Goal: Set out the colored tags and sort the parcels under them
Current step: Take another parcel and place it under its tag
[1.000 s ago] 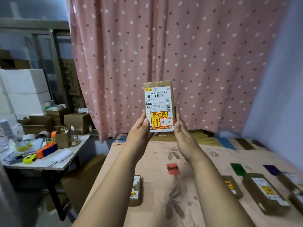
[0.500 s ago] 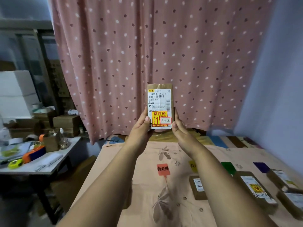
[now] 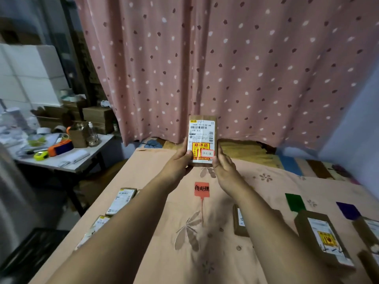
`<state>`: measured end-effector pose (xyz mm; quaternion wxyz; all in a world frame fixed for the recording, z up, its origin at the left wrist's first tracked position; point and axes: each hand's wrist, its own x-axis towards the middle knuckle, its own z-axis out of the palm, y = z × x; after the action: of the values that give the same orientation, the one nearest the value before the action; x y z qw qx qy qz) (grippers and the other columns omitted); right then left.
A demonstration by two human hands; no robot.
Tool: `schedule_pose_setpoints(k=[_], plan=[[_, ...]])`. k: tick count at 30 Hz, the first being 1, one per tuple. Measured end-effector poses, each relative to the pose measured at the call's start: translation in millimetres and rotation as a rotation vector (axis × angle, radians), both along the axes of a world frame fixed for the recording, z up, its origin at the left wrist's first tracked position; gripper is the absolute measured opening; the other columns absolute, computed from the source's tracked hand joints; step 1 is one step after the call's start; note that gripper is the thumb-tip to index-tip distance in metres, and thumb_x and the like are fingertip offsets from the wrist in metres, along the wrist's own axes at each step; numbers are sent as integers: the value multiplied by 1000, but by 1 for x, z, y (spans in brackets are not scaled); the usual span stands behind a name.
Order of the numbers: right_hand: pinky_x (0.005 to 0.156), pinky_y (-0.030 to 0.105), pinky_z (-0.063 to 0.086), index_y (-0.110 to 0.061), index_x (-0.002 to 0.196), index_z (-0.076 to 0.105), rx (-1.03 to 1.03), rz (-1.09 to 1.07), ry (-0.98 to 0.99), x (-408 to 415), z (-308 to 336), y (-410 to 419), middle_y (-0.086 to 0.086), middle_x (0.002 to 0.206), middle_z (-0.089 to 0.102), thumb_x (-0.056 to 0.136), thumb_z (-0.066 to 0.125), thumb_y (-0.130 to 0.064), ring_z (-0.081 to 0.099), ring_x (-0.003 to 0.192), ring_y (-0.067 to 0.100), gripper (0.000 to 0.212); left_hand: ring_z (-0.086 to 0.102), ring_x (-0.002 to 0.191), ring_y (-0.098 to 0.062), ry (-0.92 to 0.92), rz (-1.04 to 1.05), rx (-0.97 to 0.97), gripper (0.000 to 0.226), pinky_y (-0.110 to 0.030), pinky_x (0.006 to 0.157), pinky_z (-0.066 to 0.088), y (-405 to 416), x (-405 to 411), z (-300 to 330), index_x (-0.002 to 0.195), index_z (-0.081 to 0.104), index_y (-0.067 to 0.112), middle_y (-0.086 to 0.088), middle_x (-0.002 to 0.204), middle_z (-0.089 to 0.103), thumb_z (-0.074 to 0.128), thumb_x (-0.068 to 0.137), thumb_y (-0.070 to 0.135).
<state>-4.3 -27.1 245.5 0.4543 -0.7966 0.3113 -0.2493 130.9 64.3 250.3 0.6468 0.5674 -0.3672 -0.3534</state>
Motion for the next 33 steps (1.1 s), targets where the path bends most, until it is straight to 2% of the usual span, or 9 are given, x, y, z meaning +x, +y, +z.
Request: schedule_pose_setpoints(k=[2, 5, 8, 12, 16, 21, 24, 27, 33], plan=[[110, 26, 23, -42, 153, 10, 13, -21, 66, 5, -29, -7, -7, 146, 28, 102, 31, -47, 31, 136, 14, 56, 65, 99, -1, 24, 8, 61, 46, -23, 91, 47, -1, 0, -22, 145, 35, 39, 15, 113, 69, 33, 106, 16], [101, 19, 23, -37, 154, 9, 84, 5, 110, 11, -61, -9, -4, 148, 24, 103, 29, -42, 30, 136, 9, 55, 64, 86, 7, 55, 11, 114, 48, -19, 78, 44, -5, 2, -53, 143, 34, 42, 23, 105, 68, 32, 105, 12], [95, 11, 18, -34, 155, 9, 183, 21, 159, 17, -94, -11, -4, 146, 22, 104, 28, -41, 29, 129, 2, 55, 64, 88, 8, 70, 20, 183, 45, -23, 87, 42, -8, 6, -91, 134, 39, 41, 22, 107, 66, 30, 105, 9], [102, 17, 19, -37, 153, 15, 307, -16, 177, 25, -148, -9, -1, 147, 25, 104, 35, -39, 28, 139, 9, 53, 64, 109, -7, 111, 42, 261, 47, -33, 108, 39, -7, 14, -147, 145, 38, 24, 8, 121, 66, 31, 103, 3], [105, 25, 29, -42, 150, 23, 435, -10, 214, 29, -193, -3, -5, 138, 31, 103, 39, -36, 35, 130, 8, 51, 68, 94, -1, 145, 37, 356, 43, -17, 80, 53, -6, 22, -195, 125, 49, 32, 9, 111, 68, 29, 103, 0], [114, 39, 33, -52, 139, 39, 522, -25, 270, 32, -246, -2, -6, 143, 41, 91, 46, -51, 45, 131, 11, 48, 62, 116, -30, 172, -8, 426, 42, -48, 98, 50, -8, 25, -244, 141, 41, 22, -10, 127, 65, 35, 103, 5], [111, 44, 38, -49, 135, 46, 562, -40, 283, 33, -263, -3, -5, 139, 46, 93, 48, -49, 48, 128, 12, 42, 61, 118, -33, 180, -15, 453, 44, -56, 100, 45, -12, 24, -265, 140, 43, 23, -11, 127, 65, 40, 97, 13], [111, 42, 38, -39, 140, 45, 615, -57, 269, 31, -274, -3, -7, 141, 45, 98, 49, -38, 46, 129, 10, 43, 66, 107, -23, 222, -14, 450, 41, -38, 87, 56, -13, 20, -278, 141, 39, 17, -13, 128, 63, 40, 100, 14], [110, 45, 40, -60, 134, 40, 636, -42, 319, 28, -311, -2, -20, 142, 47, 77, 50, -68, 46, 130, 5, 58, 61, 109, -17, 208, -14, 489, 39, -15, 84, 50, -9, 16, -290, 132, 42, 22, -4, 123, 63, 39, 95, 13]])
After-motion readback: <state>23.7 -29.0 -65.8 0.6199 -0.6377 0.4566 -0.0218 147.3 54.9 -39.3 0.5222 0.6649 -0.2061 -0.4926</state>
